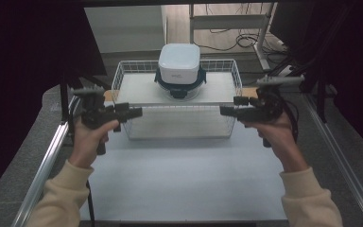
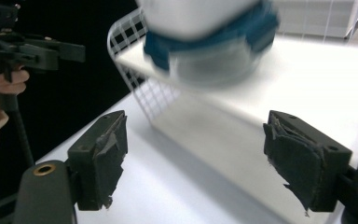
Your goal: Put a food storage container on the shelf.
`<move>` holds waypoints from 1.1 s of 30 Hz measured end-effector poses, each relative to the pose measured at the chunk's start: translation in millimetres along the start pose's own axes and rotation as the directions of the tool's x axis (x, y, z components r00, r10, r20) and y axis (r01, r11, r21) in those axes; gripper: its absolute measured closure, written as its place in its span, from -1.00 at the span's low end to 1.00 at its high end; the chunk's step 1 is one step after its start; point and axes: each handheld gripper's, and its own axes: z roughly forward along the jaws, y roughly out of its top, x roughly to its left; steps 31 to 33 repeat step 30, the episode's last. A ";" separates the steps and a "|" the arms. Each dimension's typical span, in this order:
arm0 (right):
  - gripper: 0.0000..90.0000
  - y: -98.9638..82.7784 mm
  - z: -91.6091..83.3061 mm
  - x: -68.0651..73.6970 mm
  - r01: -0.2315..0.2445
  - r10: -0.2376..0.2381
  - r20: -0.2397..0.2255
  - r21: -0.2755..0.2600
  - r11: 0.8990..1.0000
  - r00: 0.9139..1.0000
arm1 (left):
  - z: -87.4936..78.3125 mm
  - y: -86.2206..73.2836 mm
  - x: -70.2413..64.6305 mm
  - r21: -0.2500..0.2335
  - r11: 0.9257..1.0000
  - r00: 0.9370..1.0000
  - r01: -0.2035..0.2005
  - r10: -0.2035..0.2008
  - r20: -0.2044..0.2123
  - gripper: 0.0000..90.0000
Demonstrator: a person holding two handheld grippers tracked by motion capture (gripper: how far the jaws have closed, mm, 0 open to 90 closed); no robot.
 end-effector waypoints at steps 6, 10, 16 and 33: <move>-0.54 -63.6 -1.5 6.0 0.015 -0.014 -0.022 0.029 0.999 1.000 | 3.1 -58.5 11.1 0.046 0.999 0.998 -0.009 0.012 -0.060 -0.44; -0.54 -106.6 2.1 5.3 0.017 -0.018 0.010 0.068 0.998 1.000 | 6.7 -91.6 21.2 0.073 0.997 0.996 0.005 0.002 -0.093 -0.46; -0.54 -150.8 21.5 -7.6 -0.047 0.044 0.030 0.133 0.990 0.999 | 25.0 -119.3 29.6 0.136 0.991 0.993 0.005 0.011 -0.115 -0.48; -0.60 -159.5 22.2 -6.3 0.011 -0.023 0.097 0.123 0.992 0.995 | 29.0 -126.3 30.5 0.128 0.991 0.983 -0.038 0.060 -0.174 -0.55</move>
